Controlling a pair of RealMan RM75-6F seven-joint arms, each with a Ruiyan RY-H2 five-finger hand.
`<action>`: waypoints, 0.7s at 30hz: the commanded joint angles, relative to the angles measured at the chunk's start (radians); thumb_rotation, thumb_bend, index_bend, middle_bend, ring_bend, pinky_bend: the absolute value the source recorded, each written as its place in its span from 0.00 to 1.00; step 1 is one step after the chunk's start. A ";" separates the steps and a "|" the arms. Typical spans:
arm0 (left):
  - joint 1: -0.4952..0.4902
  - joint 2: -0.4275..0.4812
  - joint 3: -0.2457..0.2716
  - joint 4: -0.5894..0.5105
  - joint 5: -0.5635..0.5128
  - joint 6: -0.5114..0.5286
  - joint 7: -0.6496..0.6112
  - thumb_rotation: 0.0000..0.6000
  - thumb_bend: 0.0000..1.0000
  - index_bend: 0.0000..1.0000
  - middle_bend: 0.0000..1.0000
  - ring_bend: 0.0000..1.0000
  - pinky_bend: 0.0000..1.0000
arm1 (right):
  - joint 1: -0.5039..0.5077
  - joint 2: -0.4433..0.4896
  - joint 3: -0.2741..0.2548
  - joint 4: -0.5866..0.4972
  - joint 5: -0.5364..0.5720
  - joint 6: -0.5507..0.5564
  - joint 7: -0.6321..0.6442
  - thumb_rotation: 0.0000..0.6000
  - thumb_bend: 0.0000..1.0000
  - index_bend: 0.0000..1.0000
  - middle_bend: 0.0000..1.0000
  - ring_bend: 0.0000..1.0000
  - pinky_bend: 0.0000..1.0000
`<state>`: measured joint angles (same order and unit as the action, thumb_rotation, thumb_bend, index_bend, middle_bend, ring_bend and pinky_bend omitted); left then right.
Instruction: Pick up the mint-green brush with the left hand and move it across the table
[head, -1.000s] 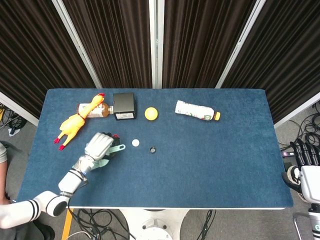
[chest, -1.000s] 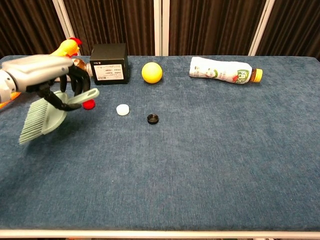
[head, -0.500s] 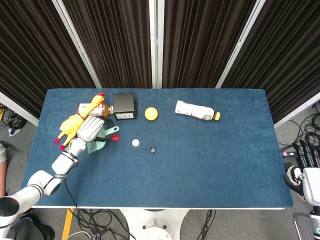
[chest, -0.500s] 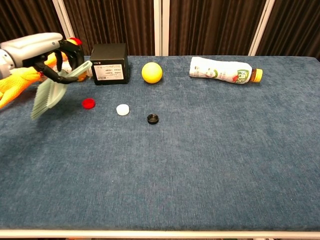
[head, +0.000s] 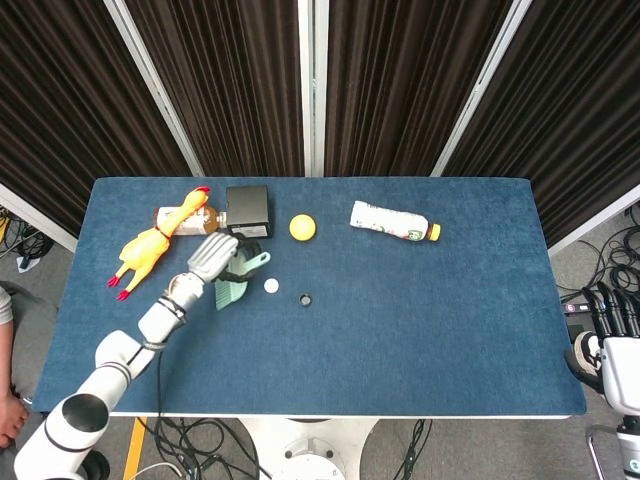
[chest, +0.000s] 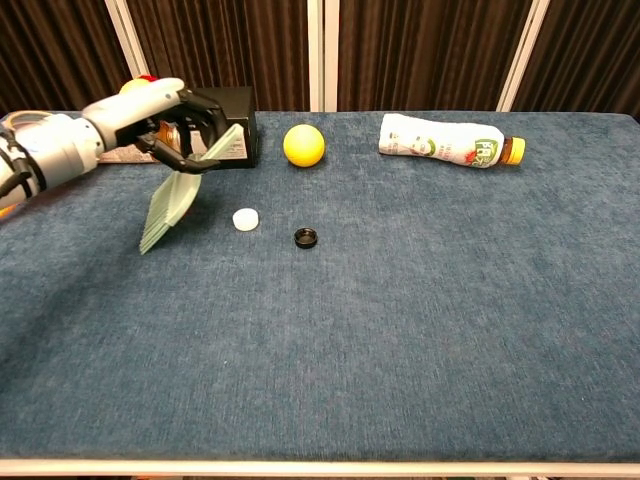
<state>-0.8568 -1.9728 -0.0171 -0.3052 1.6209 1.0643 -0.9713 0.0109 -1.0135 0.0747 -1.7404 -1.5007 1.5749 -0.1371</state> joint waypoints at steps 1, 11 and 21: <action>-0.015 -0.018 0.006 0.017 0.000 -0.008 -0.030 1.00 0.38 0.49 0.55 0.43 0.54 | -0.002 0.003 -0.001 -0.008 -0.003 0.003 -0.009 1.00 0.15 0.00 0.01 0.00 0.00; -0.071 -0.054 0.014 -0.019 0.012 0.037 -0.087 1.00 0.37 0.49 0.55 0.43 0.54 | -0.005 0.000 0.001 -0.003 -0.001 0.003 -0.001 1.00 0.15 0.00 0.01 0.00 0.00; -0.159 -0.080 -0.002 -0.079 0.013 0.042 -0.069 1.00 0.37 0.49 0.55 0.43 0.54 | -0.016 0.000 -0.001 0.015 0.001 0.013 0.029 1.00 0.15 0.00 0.01 0.00 0.00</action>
<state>-1.0068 -2.0490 -0.0175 -0.3763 1.6322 1.1067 -1.0449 -0.0039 -1.0130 0.0741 -1.7267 -1.5002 1.5867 -0.1103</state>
